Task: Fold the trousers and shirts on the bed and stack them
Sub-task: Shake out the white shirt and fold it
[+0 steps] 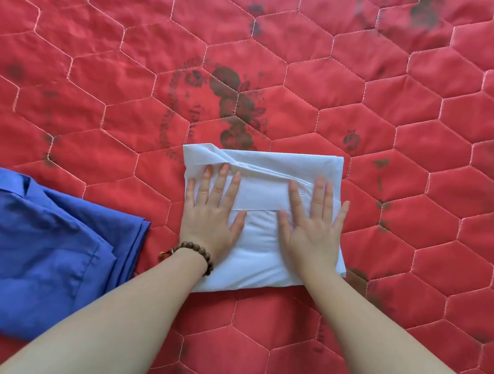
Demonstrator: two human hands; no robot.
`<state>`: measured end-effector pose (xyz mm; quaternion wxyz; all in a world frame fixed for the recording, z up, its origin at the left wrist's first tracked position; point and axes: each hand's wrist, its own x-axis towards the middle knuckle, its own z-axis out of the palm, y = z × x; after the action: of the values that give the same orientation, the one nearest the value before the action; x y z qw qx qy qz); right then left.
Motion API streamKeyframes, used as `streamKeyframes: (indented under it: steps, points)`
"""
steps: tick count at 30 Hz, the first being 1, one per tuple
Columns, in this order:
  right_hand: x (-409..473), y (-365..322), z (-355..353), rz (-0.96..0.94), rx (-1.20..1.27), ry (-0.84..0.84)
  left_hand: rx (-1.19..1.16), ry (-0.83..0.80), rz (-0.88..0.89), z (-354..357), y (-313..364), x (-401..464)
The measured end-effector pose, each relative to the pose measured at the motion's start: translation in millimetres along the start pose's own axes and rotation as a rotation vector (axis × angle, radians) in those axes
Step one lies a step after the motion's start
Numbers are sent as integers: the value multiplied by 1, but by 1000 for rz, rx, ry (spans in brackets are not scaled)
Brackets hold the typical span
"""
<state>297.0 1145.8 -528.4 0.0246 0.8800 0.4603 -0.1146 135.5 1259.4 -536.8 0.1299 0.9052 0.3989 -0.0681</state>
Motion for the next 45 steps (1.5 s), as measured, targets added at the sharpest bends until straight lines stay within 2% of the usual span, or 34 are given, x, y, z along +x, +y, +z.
streamKeyframes:
  steps: [3,6,8,10,12,17,20,23,28,30,34,39,45]
  points:
    - [4,-2,0,57,53,-56,-37,-7,7,-2,-2,1]
    - [7,5,-8,-2,97,-113,-176,-27,16,-15,-1,2]
    - [5,13,-17,-50,155,-126,-273,26,-4,-24,-3,-3]
    - [-2,22,-27,-12,194,-85,-312,122,-165,-33,-9,-14]
    - [-12,28,-35,121,193,-39,-397,139,-359,-41,-12,-25]
    - [-20,33,-41,248,401,-117,-658,-10,-433,-47,-12,-34]
    - [-18,37,-42,284,505,-207,-726,-60,-379,-47,-19,-31]
    - [-21,41,-44,187,479,-283,-787,-92,-327,-54,-24,-30]
    - [-38,34,-46,97,608,-237,-723,-203,-266,-61,-18,-40]
    - [-47,29,-46,108,571,-243,-692,-235,-227,-64,-15,-47]
    - [-71,11,-55,132,558,-213,-680,-184,-186,-80,-25,-61]
    - [-101,-56,-76,164,586,-108,-666,-109,-119,-110,-88,-88]
    - [-133,-196,-83,177,692,-20,-495,-50,-18,-150,-217,-134]
